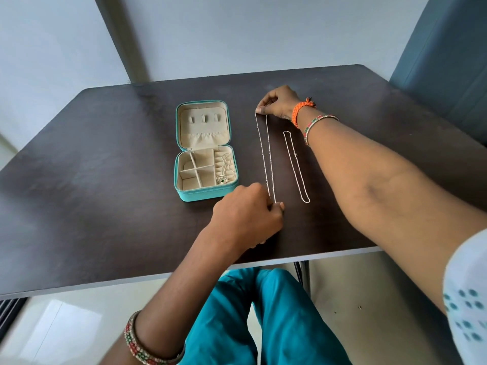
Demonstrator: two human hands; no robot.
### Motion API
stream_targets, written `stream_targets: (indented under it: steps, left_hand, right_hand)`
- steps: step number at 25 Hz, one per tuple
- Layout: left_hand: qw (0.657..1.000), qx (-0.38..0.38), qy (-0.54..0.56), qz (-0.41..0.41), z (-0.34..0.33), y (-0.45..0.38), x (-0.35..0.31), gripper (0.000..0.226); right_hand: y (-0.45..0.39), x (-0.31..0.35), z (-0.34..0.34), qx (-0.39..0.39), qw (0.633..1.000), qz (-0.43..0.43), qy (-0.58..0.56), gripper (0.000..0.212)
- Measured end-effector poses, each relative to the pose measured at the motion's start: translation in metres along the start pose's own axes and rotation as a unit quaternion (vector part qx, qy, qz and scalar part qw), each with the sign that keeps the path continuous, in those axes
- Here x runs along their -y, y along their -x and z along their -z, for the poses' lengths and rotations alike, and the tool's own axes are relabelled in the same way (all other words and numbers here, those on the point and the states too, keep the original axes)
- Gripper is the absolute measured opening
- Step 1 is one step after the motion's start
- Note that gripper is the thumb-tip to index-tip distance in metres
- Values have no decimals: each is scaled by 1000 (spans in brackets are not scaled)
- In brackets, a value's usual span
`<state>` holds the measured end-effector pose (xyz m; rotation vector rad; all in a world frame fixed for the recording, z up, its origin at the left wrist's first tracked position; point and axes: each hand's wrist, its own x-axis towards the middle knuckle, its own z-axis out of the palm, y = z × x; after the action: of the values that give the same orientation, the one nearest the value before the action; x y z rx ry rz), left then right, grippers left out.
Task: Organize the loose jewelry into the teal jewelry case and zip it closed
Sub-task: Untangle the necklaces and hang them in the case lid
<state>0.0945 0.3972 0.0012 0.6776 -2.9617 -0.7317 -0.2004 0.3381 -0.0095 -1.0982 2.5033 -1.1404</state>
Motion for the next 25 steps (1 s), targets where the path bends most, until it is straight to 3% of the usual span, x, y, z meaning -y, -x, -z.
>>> stream_targets:
  steps: [10, 13, 16, 18, 21, 23, 25]
  left_hand:
    - [1000, 6, 6, -25, 3, 7, 2, 45]
    - [996, 52, 66, -1, 7, 6, 5, 50]
    - [979, 55, 196, 24, 10, 6, 9, 49]
    - [963, -19, 267, 11, 15, 8, 12, 44]
    - [910, -240, 337, -10, 36, 9, 27, 39]
    - [874, -370, 315, 5, 54, 7, 45, 35]
    - [874, -412, 252, 48, 65, 2, 70, 25]
  right_hand:
    - [-2, 0, 0, 5, 1000, -3, -14, 21]
    - [0, 3, -1, -5, 999, -17, -29, 26]
    - [1, 5, 6, 2, 996, -46, -83, 27]
    - [5, 11, 13, -29, 993, -55, -99, 21]
    - [27, 41, 20, -99, 993, 27, -57, 14]
    - [60, 78, 20, -36, 992, 105, -54, 11]
    - [102, 114, 17, 113, 983, 148, -2, 12]
